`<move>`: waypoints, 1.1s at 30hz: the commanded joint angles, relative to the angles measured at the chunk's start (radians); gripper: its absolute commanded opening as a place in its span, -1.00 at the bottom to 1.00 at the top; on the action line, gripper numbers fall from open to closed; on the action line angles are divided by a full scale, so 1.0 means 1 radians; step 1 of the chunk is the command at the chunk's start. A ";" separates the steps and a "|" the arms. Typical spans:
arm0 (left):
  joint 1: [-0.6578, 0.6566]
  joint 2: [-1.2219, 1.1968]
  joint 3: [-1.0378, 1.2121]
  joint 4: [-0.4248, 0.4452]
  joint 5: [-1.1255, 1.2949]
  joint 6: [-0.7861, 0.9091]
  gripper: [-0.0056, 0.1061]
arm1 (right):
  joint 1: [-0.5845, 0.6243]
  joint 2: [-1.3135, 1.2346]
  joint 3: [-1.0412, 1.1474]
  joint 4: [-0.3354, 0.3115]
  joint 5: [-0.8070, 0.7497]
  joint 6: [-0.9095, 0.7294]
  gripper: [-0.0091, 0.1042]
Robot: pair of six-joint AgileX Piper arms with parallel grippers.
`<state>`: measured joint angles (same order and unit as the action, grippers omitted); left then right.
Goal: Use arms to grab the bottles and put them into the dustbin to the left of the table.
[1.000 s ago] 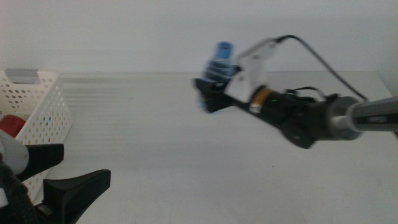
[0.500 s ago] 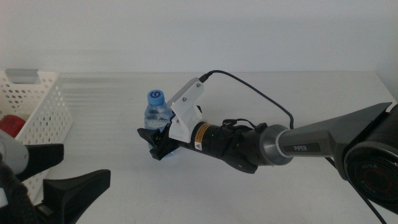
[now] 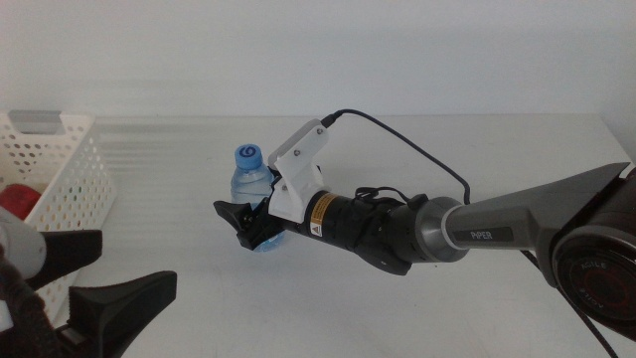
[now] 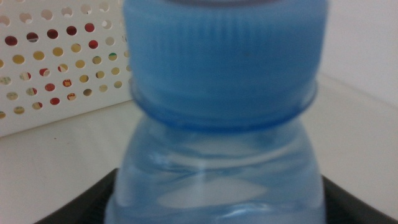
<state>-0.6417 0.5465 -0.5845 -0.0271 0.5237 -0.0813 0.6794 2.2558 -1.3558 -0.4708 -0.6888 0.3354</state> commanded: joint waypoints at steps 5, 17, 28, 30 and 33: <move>-0.004 0.002 -0.028 -0.002 -0.074 -0.009 0.72 | -0.002 -0.105 -0.002 0.008 -0.068 0.046 0.53; -0.004 0.002 -0.028 -0.002 -0.074 -0.009 0.72 | -0.007 -0.335 0.209 -0.081 -0.046 0.069 0.52; -0.004 0.002 -0.028 -0.002 -0.074 -0.009 0.72 | -0.009 -0.690 0.504 0.062 -0.020 0.029 0.52; -0.004 0.002 -0.028 -0.002 -0.074 -0.009 0.72 | -0.009 -0.770 0.554 0.128 0.042 -0.021 0.52; -0.004 0.002 -0.028 -0.002 -0.074 -0.009 0.72 | -0.010 -0.903 0.636 0.249 0.171 -0.132 0.52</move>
<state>-0.6417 0.5465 -0.5845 -0.0271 0.5237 -0.0813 0.6776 1.4468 -0.7281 -0.2965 -0.5150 0.2699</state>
